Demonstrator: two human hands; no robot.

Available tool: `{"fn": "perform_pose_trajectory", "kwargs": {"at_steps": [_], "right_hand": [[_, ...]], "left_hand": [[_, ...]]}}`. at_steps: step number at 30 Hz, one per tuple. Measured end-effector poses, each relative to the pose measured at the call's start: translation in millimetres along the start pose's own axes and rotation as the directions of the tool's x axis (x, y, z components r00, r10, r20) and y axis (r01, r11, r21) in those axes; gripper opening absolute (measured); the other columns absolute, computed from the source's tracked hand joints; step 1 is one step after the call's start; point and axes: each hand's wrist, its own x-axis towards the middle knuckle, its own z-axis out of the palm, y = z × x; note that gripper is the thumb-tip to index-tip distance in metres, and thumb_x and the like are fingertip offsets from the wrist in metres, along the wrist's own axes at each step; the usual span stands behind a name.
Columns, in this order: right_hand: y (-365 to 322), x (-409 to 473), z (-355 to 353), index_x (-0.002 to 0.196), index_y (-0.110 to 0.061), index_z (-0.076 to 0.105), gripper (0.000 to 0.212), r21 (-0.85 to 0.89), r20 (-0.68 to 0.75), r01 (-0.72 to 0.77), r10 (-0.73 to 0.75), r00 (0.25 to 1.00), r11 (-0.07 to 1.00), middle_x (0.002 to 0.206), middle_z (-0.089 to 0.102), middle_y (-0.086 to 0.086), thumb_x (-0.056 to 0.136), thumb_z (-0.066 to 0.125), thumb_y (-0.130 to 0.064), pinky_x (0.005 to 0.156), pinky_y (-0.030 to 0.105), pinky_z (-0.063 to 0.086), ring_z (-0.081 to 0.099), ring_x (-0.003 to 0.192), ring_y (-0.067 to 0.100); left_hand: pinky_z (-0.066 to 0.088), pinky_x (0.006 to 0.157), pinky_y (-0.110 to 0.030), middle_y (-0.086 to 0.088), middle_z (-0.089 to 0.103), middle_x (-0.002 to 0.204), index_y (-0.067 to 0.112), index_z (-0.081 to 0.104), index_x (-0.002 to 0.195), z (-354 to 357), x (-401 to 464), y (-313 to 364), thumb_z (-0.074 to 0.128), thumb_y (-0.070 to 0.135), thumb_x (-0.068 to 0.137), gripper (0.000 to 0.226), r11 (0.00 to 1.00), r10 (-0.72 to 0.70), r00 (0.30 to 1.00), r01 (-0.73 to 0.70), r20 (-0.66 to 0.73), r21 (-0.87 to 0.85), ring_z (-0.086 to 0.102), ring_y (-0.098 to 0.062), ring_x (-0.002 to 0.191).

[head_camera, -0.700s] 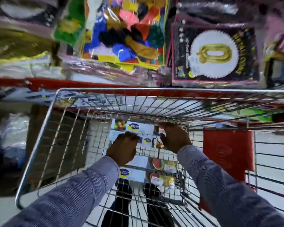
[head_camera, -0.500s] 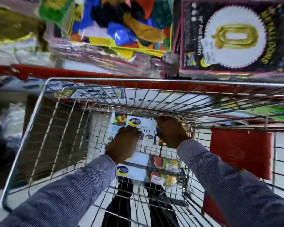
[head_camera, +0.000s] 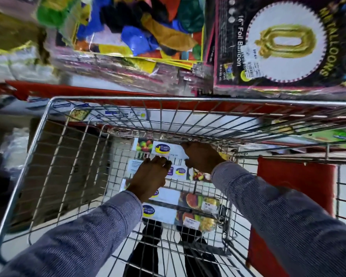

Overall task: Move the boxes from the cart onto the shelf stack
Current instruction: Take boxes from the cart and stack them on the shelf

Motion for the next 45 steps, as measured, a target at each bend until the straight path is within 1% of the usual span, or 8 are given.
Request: {"fn": "perform_pose_trajectory", "kwargs": {"at_steps": [6,9,13,21,27,33,37,45], "right_hand": [[-28,-49,-58,0.141,-0.005,0.036,0.069,-0.086,-0.112,0.014,-0.023,0.993,0.996,0.138,0.052,0.021,0.085,0.064,-0.034,0.102,0.044,0.042,0.05,0.126,0.038],[-50,-92,-108,0.135,-0.009,0.044,0.062,-0.076,-0.14,0.05,-0.06,0.988,0.996,0.128,0.059,0.019,0.084,0.064,-0.04,0.094,0.041,0.046,0.057,0.117,0.037],[-86,-157,-194,0.124,-0.015,0.054,0.051,-0.07,-0.214,0.097,-0.11,0.971,0.993,0.118,0.065,0.013,0.085,0.062,-0.047,0.089,0.036,0.046,0.06,0.111,0.031],[-156,-295,-380,0.111,-0.028,0.059,0.046,-0.278,-0.477,0.017,-0.153,0.866,0.961,0.094,0.071,0.002,0.073,0.064,-0.054,0.063,0.032,0.048,0.065,0.085,0.024],[-181,-364,-468,0.101,-0.018,0.063,0.038,-0.286,-0.624,-0.048,-0.148,0.768,0.957,0.079,0.065,0.002,0.075,0.066,-0.045,0.062,0.032,0.046,0.052,0.068,0.019],[-161,-353,-525,0.117,-0.013,0.06,0.049,-0.234,-0.669,-0.077,-0.103,0.736,0.969,0.11,0.062,0.011,0.077,0.068,-0.041,0.085,0.039,0.051,0.057,0.095,0.023],[-144,-321,-553,0.132,-0.01,0.052,0.056,-0.225,-0.687,-0.159,-0.041,0.725,0.961,0.129,0.054,0.019,0.084,0.067,-0.034,0.102,0.038,0.043,0.051,0.119,0.034],[-110,-252,-562,0.145,-0.017,0.038,0.063,-0.1,-0.639,-0.204,0.094,0.763,0.974,0.147,0.039,0.013,0.088,0.064,-0.03,0.112,0.044,0.036,0.04,0.135,0.033]], "left_hand": [[0.056,0.046,-0.028,-0.009,0.075,0.092,0.009,0.075,0.093,-58,-47,-5,0.094,0.028,0.037,0.063,0.995,0.065,0.989,-0.075,-0.131,-0.073,0.073,-0.028,0.074],[0.055,0.041,-0.027,-0.005,0.075,0.094,0.013,0.075,0.094,-107,-86,-14,0.085,0.04,0.046,0.056,0.981,0.098,0.973,-0.13,-0.21,-0.145,0.073,-0.025,0.07],[0.059,0.051,-0.029,0.004,0.076,0.098,0.022,0.075,0.1,-195,-148,-26,0.053,0.055,0.056,0.059,0.98,0.091,0.929,-0.147,-0.358,-0.132,0.074,-0.021,0.074],[0.058,0.076,-0.03,0.017,0.072,0.115,0.037,0.071,0.114,-386,-256,-38,0.062,0.069,0.053,0.07,0.991,0.085,0.791,-0.13,-0.606,-0.03,0.069,-0.01,0.101],[0.058,0.074,-0.036,0.016,0.072,0.109,0.045,0.065,0.116,-481,-287,-34,0.062,0.071,0.053,0.068,0.988,0.142,0.648,-0.137,-0.749,0.068,0.068,-0.014,0.101],[0.052,0.078,-0.033,0.011,0.073,0.105,0.041,0.069,0.111,-536,-271,-32,0.059,0.072,0.054,0.066,0.988,0.145,0.617,-0.127,-0.773,0.083,0.066,-0.016,0.099],[0.051,0.083,-0.03,0.013,0.071,0.115,0.037,0.068,0.119,-560,-250,-31,0.069,0.066,0.057,0.069,0.994,0.074,0.631,-0.109,-0.772,0.006,0.063,-0.014,0.106],[0.051,0.09,-0.03,0.014,0.071,0.121,0.033,0.07,0.119,-571,-208,-41,0.076,0.063,0.061,0.065,0.995,-0.019,0.659,-0.061,-0.752,-0.079,0.062,-0.013,0.109]]}}
